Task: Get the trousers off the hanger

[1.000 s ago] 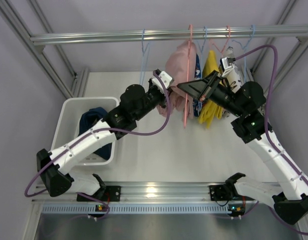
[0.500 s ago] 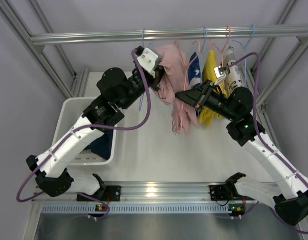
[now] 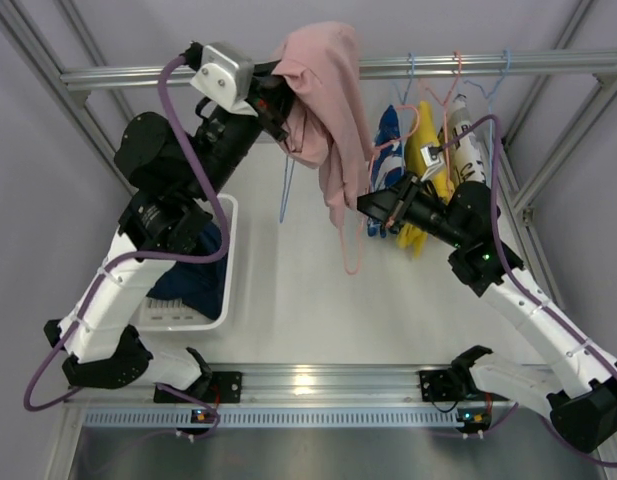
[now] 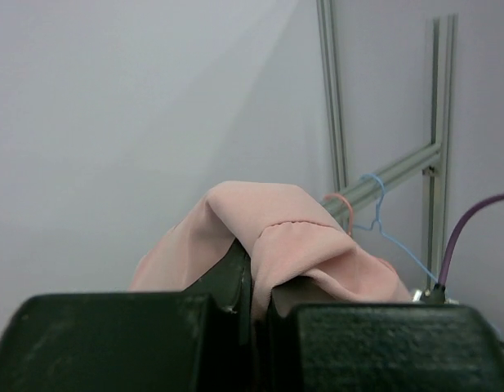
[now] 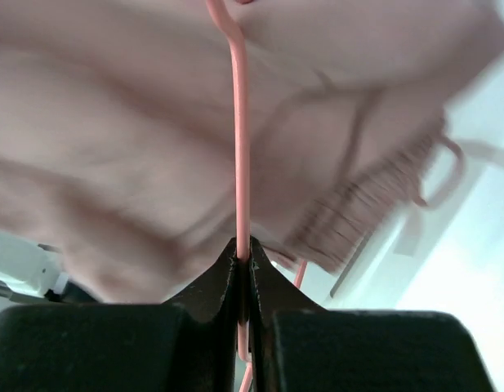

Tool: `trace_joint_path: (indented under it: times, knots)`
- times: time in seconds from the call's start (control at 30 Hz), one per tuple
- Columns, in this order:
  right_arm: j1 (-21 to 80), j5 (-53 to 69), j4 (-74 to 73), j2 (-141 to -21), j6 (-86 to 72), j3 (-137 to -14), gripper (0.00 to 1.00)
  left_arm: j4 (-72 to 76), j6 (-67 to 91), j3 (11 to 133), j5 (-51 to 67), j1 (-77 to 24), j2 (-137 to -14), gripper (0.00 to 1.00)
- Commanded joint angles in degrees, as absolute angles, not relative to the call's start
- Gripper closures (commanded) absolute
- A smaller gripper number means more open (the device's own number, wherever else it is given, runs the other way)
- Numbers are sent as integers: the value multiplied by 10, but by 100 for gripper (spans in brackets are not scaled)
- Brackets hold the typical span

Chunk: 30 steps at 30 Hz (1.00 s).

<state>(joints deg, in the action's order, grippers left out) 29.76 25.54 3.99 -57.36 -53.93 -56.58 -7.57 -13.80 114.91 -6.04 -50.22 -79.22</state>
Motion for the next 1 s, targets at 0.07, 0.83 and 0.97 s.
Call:
trace_joint_path:
  times: [0.07, 0.83, 0.97]
  knots:
    - [298, 249, 50, -559, -515, -561, 100, 22, -127, 1248, -49, -502, -809, 100]
    - [319, 287, 47, -553, -459, -576, 100, 39, -166, 1225, -141, -263, -640, 100]
    - [319, 289, 39, -556, -450, -583, 100, 61, -228, 1125, -174, -206, -556, 100]
